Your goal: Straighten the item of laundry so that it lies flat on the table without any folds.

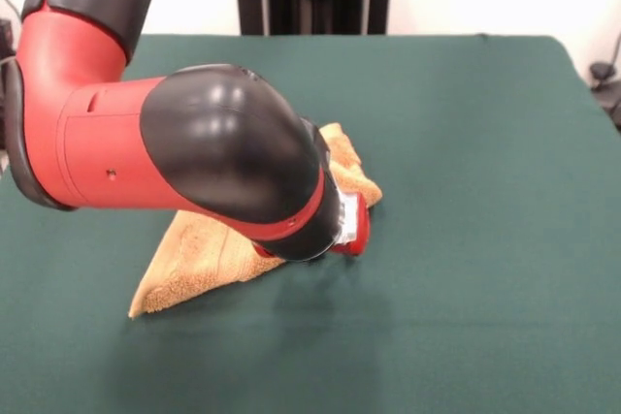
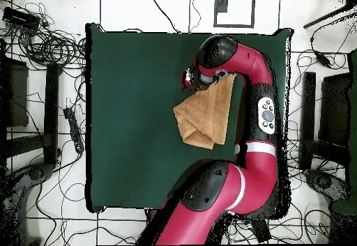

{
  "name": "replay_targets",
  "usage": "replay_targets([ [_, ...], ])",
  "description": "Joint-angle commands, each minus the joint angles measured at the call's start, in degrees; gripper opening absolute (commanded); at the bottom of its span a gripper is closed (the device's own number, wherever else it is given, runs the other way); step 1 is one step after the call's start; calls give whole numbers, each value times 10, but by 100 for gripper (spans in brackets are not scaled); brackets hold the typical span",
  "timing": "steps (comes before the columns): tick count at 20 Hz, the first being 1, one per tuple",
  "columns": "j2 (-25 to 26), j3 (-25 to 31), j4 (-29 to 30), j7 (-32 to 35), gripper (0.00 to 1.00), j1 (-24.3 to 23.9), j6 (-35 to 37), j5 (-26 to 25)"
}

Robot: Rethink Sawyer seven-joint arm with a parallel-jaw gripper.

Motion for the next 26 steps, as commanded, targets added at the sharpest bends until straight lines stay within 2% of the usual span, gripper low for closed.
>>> replay_targets([
  [1,91,-24,183,11,100,7,-238,-30],
  [10,85,-31,216,22,100,3,-307,-26],
  [16,73,-45,244,20,100,7,-355,-41],
  [26,23,-63,268,-7,100,15,-301,-40],
])
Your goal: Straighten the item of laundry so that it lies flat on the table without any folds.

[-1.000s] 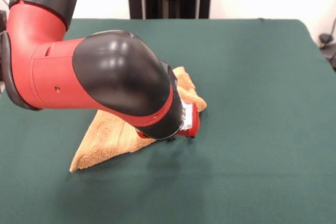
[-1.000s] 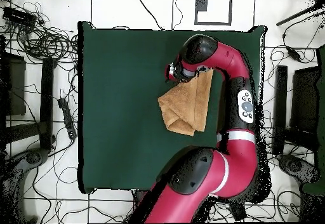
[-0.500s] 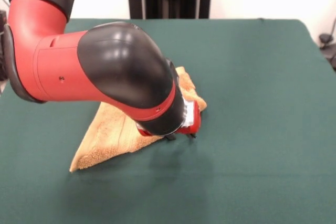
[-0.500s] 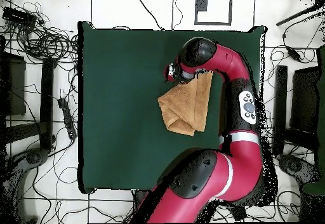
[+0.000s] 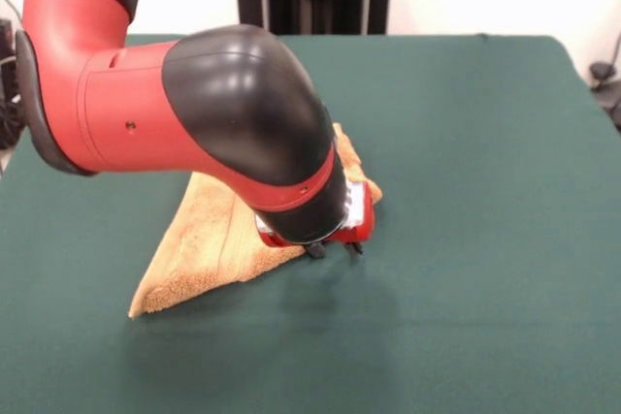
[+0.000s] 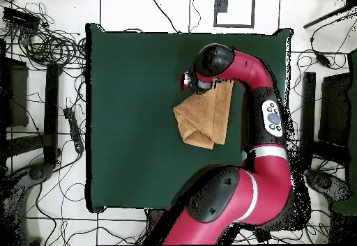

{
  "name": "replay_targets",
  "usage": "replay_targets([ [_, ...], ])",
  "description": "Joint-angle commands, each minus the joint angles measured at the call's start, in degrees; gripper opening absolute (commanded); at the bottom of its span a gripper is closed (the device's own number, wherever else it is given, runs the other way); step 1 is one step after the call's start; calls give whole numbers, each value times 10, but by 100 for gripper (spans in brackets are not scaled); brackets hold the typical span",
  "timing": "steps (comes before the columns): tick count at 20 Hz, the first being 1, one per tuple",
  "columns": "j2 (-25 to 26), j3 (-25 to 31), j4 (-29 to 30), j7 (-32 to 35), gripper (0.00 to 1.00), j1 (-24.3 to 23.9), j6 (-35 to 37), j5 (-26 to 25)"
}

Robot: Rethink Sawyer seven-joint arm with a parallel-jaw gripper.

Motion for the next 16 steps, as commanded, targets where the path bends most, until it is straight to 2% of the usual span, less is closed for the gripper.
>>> replay_targets([
  [1,81,-30,134,-8,100,28,-158,-64],
  [7,63,-30,126,-8,100,33,-112,-48],
  [12,62,-21,146,-11,100,20,-124,-34],
  [16,38,-28,162,-18,100,23,-118,-41],
])
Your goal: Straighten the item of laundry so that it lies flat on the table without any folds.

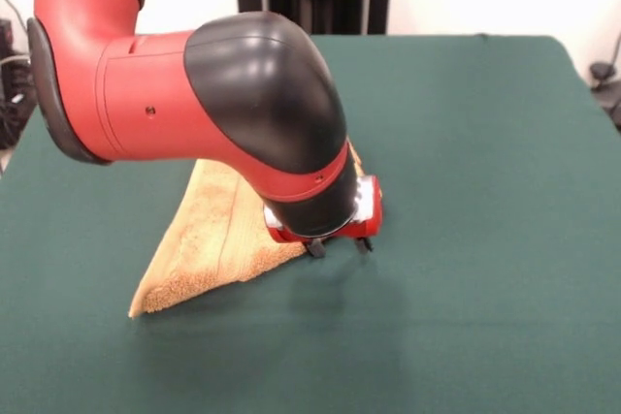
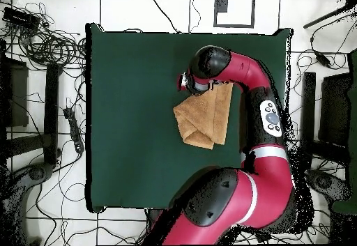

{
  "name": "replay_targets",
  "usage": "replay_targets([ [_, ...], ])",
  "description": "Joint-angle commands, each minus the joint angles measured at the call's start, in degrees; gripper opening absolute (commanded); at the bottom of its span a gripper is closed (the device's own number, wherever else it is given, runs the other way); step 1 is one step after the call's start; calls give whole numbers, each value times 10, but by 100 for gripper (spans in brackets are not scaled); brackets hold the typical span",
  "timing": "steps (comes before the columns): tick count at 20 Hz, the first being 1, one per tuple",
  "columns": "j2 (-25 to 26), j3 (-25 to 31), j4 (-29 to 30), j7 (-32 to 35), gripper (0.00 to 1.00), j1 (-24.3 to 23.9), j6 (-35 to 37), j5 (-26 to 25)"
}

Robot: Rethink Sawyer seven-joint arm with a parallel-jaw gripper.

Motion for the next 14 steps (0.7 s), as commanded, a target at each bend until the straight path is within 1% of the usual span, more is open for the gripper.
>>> replay_targets([
  [1,51,-17,134,-19,100,16,-84,-38],
  [5,44,-9,136,-22,100,8,-63,-21],
  [7,47,-10,123,-30,100,12,-46,-23],
  [9,42,-6,136,-24,100,7,-63,-17],
  [11,38,-4,138,-21,100,7,-62,-14],
  [14,39,1,117,-31,100,11,-46,-12],
])
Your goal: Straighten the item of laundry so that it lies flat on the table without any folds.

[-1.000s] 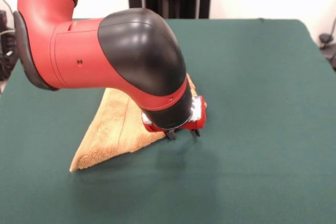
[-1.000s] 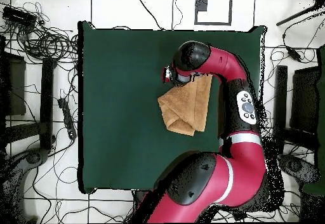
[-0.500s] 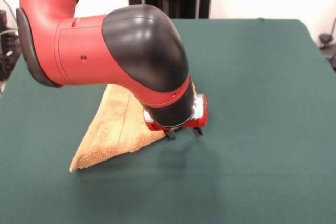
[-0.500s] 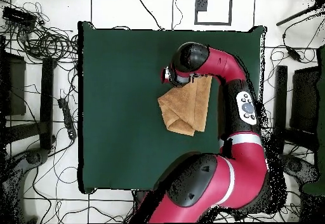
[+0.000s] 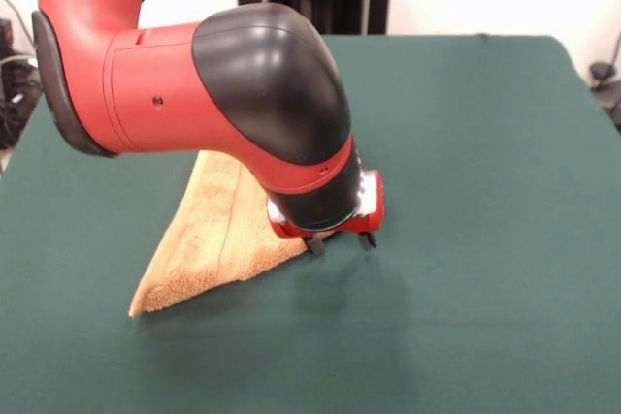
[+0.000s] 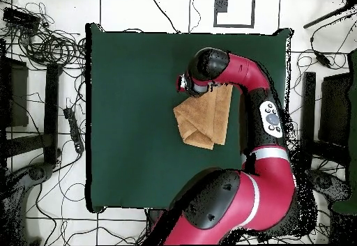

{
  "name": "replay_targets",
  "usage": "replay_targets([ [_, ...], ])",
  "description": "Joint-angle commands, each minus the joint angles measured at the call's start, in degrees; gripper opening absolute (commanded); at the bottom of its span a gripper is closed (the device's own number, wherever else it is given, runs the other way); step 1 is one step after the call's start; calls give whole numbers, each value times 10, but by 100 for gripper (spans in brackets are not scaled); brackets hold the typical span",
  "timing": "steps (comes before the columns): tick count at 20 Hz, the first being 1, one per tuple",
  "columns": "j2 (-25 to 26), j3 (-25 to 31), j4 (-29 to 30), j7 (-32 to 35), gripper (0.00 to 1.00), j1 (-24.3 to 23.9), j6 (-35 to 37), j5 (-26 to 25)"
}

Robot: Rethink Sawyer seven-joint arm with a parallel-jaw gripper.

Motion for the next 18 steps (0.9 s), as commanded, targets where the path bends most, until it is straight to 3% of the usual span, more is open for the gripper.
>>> replay_targets([
  [1,48,4,90,-32,100,15,-27,-12],
  [10,30,-1,22,-33,100,41,23,-22],
  [14,65,14,-117,-36,100,62,155,-16],
  [18,136,65,-270,-40,100,67,262,-22],
])
